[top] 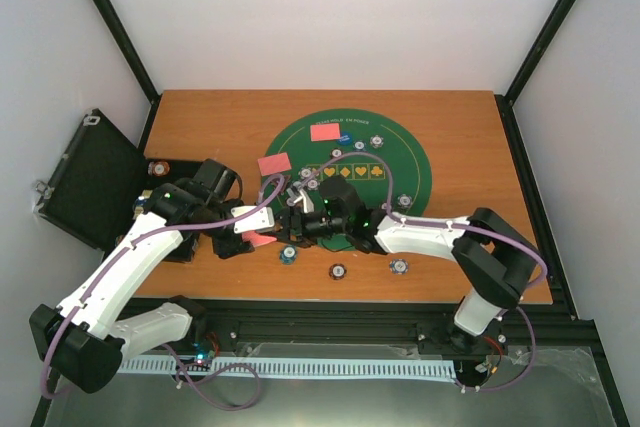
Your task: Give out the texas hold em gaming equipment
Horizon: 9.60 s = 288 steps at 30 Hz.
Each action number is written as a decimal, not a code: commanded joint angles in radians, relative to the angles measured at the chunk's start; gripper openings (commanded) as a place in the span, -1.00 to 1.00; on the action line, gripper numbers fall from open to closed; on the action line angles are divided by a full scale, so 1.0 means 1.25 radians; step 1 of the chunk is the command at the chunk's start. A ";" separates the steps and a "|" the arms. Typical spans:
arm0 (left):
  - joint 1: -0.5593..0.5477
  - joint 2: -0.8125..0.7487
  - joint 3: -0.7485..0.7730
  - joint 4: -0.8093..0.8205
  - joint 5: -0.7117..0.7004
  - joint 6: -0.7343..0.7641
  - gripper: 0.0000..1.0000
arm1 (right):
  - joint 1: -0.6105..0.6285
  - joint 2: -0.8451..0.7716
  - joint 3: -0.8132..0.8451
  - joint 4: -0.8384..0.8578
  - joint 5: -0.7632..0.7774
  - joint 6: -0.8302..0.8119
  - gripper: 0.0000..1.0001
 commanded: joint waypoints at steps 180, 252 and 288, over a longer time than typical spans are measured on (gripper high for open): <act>0.002 -0.017 0.046 -0.017 0.019 0.015 -0.77 | 0.013 0.163 0.006 0.138 -0.012 0.069 -0.08; 0.002 -0.047 0.039 -0.043 0.021 0.004 -0.77 | -0.261 0.469 0.663 -0.611 -0.012 -0.393 -0.95; 0.002 -0.032 0.006 -0.010 0.013 -0.001 -0.77 | -0.304 0.199 0.457 -0.519 -0.022 -0.328 0.34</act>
